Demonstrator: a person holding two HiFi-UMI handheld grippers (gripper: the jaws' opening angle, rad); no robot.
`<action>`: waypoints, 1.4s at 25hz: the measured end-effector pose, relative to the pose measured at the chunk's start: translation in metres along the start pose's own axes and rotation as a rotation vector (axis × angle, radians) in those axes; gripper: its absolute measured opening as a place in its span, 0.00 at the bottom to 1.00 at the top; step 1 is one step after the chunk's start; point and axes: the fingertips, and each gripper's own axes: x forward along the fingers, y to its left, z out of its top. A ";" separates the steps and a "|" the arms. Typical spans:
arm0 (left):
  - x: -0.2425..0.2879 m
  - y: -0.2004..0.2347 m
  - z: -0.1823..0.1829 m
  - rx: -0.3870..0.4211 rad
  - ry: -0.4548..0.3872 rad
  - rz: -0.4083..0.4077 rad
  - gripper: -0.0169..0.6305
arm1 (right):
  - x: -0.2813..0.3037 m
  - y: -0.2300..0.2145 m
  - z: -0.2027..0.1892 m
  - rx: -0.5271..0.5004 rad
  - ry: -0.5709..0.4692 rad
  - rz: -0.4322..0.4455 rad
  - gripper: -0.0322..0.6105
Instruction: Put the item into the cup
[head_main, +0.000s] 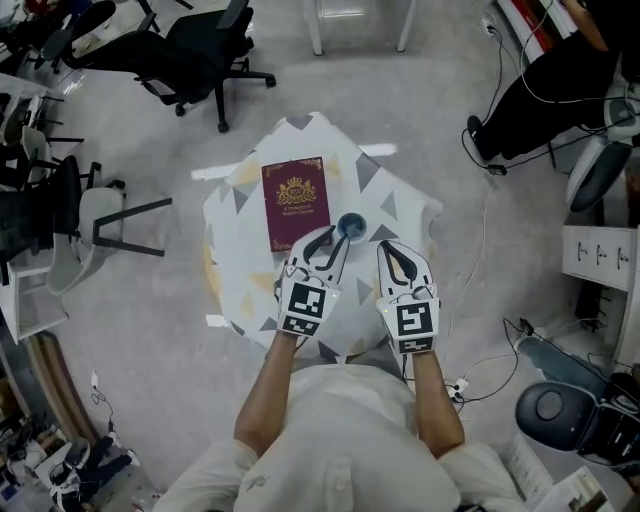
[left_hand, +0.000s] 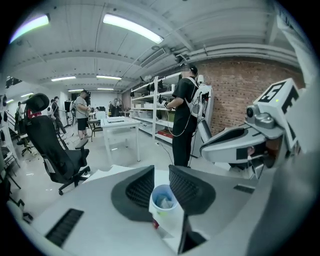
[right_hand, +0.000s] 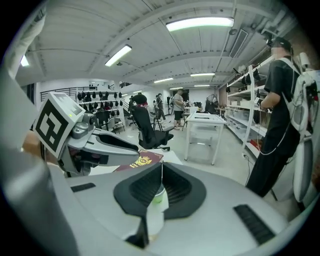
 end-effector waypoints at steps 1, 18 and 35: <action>-0.005 0.000 0.004 0.003 -0.014 -0.003 0.18 | -0.003 0.001 0.004 -0.006 -0.008 -0.006 0.07; -0.086 -0.014 0.036 0.055 -0.163 -0.071 0.06 | -0.060 0.036 0.033 -0.018 -0.078 -0.073 0.06; -0.136 -0.017 0.023 0.074 -0.215 -0.138 0.05 | -0.098 0.075 0.032 -0.025 -0.096 -0.195 0.06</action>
